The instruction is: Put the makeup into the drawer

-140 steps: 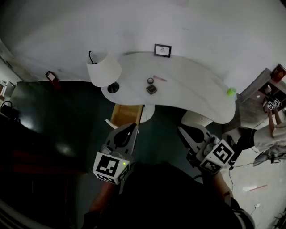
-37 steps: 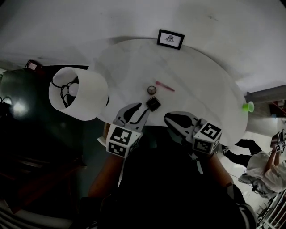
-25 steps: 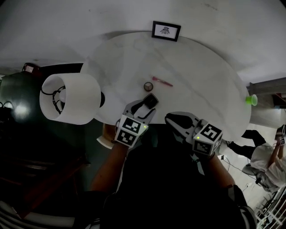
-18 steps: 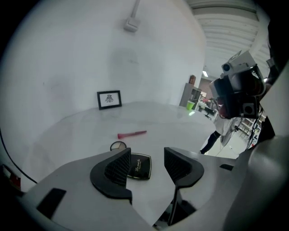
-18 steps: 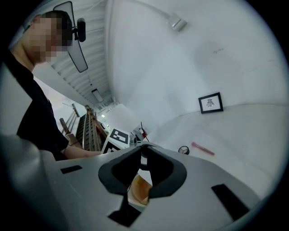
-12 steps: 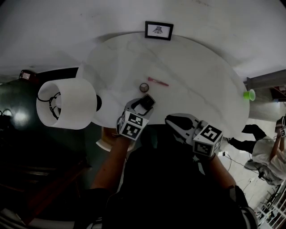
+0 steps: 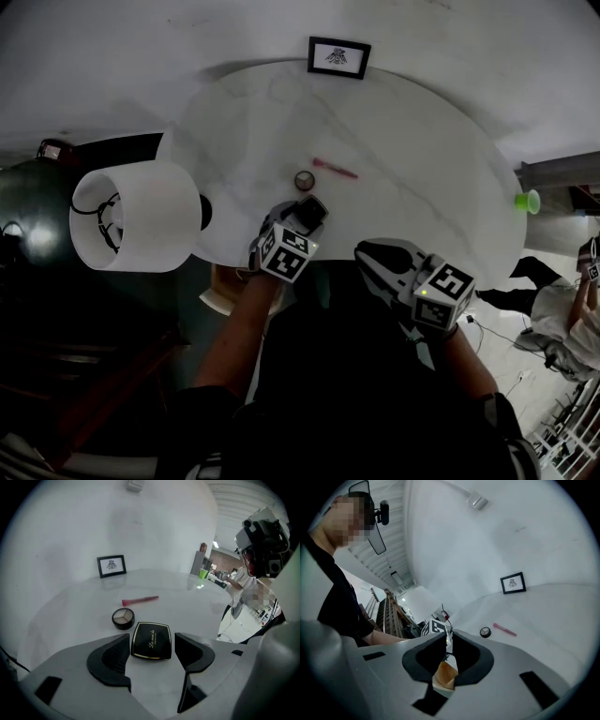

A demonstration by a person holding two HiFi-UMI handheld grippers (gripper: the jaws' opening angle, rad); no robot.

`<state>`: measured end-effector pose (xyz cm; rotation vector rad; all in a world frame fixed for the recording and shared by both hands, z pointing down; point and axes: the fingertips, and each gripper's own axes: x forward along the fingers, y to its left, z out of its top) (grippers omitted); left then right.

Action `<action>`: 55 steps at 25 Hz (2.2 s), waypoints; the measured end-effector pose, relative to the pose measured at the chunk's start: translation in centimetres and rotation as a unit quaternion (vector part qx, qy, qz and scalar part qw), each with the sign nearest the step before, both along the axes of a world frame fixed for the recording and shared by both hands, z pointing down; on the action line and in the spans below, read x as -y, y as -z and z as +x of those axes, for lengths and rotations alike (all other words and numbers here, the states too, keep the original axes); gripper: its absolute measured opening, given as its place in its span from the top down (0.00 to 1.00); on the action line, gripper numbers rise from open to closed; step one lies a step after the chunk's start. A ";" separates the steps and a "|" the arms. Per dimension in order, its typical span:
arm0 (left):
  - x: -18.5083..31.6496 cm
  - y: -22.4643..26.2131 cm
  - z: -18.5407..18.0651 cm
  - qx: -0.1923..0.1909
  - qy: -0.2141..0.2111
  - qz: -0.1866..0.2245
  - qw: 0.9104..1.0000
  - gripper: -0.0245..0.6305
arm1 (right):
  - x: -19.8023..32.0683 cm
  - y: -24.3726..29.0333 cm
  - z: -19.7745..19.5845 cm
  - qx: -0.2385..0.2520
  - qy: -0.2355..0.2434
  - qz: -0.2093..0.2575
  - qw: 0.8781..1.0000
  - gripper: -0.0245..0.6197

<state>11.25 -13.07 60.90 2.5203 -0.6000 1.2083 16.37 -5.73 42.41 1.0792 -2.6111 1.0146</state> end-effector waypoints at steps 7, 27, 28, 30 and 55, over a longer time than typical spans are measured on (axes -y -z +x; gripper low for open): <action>0.5 -1.5 0.5 0.014 -0.003 -0.009 1.000 0.50 | 0.1 -0.1 1.1 -0.003 -0.009 -0.006 1.000 0.94; 0.4 -2.5 1.1 0.005 -0.015 0.021 1.000 0.46 | 0.0 0.2 2.3 -0.004 -0.022 -0.011 1.000 0.94; 0.4 -2.5 1.1 0.005 -0.015 0.020 1.000 0.46 | -0.1 0.3 2.3 -0.004 -0.022 -0.012 1.000 0.94; 0.3 -2.5 1.0 0.008 -0.010 0.017 1.000 0.46 | -0.2 0.3 2.3 -0.006 -0.020 -0.009 1.000 0.94; -2.5 6.2 -9.5 -0.048 0.133 0.063 0.988 0.46 | -1.8 2.5 -7.4 0.013 0.081 0.014 0.997 0.94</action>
